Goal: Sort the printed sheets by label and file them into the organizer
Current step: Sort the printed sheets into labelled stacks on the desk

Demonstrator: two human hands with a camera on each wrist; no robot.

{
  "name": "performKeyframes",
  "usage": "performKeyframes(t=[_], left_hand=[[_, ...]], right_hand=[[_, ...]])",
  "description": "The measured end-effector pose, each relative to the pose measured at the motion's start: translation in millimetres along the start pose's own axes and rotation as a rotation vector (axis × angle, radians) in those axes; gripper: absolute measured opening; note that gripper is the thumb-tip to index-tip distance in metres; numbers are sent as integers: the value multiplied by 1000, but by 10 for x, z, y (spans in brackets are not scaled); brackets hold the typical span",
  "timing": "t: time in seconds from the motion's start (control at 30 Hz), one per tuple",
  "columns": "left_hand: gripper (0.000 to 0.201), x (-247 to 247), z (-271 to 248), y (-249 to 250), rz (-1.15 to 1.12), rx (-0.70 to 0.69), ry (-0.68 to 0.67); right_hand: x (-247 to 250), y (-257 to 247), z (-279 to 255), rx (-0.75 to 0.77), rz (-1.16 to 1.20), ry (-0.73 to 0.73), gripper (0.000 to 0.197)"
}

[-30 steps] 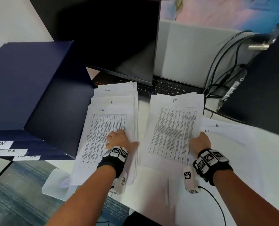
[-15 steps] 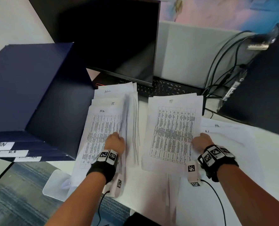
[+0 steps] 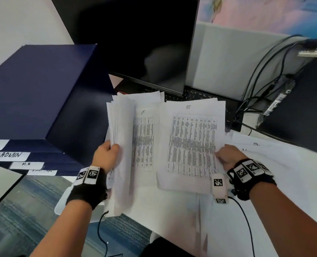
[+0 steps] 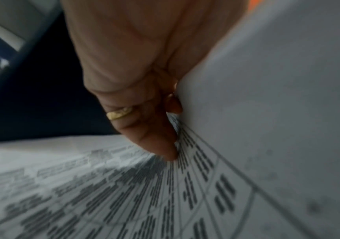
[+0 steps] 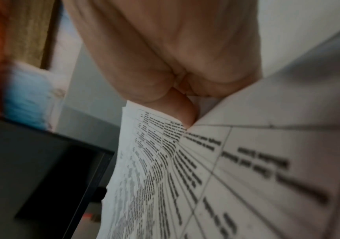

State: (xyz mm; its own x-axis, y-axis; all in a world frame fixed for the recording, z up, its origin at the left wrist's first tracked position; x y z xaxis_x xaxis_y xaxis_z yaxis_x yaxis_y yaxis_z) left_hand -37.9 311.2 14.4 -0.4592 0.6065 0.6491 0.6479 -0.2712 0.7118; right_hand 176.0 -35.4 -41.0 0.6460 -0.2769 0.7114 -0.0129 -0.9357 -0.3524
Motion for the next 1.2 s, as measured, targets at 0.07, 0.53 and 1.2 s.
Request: performKeyframes(t=[0.07, 0.53, 1.2], left_hand=[[18, 117, 21, -5, -8, -2, 3], [25, 271, -32, 29, -97, -57, -23], [25, -472, 31, 142, 147, -148, -216]], right_hand=[[-17, -272, -72, 21, -44, -2, 38], [-725, -1485, -108, 88, 586, 93, 53], [-762, -1143, 130, 93, 790, 14, 29]])
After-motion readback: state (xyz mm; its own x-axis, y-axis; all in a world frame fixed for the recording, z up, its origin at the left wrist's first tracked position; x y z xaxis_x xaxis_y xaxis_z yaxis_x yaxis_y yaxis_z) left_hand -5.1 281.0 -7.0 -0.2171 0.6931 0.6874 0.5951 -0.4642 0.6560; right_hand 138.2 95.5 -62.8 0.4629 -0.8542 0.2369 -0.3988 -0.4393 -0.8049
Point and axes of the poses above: each hand's wrist, its own z-axis towards the middle knuckle, its own x-axis out of the back of the hand, y = z × x, the point moved 9 cm from there along z, towards the middle knuckle, and after that the axes turned 6 degrees about z, right-handed, at the moved point
